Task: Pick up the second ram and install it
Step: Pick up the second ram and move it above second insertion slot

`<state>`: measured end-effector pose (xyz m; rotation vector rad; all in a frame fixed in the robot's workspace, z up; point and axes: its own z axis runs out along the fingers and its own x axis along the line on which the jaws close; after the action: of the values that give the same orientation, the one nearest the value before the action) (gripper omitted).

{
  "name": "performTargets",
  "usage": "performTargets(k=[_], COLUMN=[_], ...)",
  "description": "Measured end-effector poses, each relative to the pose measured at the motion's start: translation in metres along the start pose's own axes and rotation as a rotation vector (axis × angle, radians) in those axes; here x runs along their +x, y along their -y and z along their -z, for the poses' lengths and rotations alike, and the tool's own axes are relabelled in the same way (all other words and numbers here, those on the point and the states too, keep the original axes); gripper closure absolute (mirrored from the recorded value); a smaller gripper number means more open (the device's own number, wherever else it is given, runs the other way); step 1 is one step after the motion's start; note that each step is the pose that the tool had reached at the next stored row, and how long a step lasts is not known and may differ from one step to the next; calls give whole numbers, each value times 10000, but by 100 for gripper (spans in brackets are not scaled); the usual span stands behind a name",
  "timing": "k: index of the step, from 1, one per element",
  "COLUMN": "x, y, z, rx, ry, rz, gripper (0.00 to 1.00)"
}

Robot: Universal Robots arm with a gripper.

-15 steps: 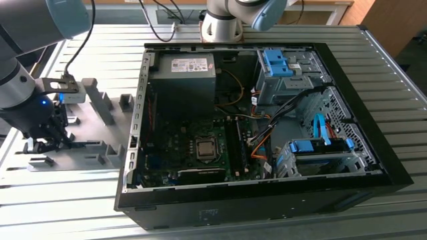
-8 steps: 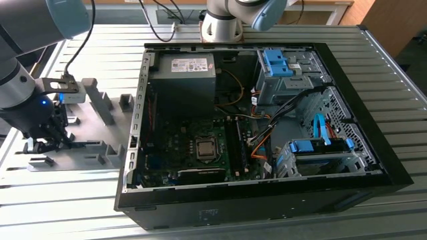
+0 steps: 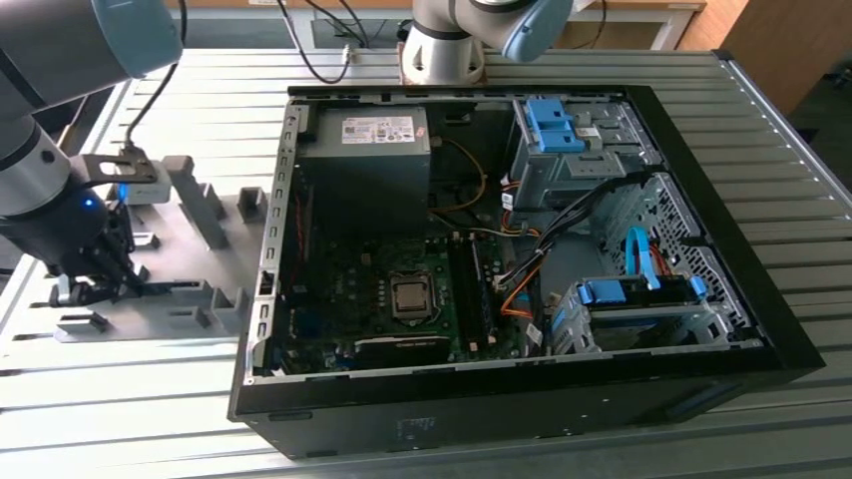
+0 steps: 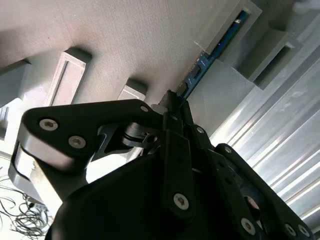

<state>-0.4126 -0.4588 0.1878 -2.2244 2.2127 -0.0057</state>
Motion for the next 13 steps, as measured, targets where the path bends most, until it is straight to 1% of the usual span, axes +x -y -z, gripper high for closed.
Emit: performTargets(k=[1, 2, 7, 8, 10, 13], x=[0, 0, 0, 0, 0, 0], y=[0, 0, 0, 0, 0, 0], z=[0, 0, 0, 0, -1, -1], rx=[-1, 0, -1, 0, -1, -1], ry=[0, 1, 1, 1, 0, -1], rz=[159, 223, 308, 295, 20, -31], gripper=[86, 86, 86, 86, 86, 86])
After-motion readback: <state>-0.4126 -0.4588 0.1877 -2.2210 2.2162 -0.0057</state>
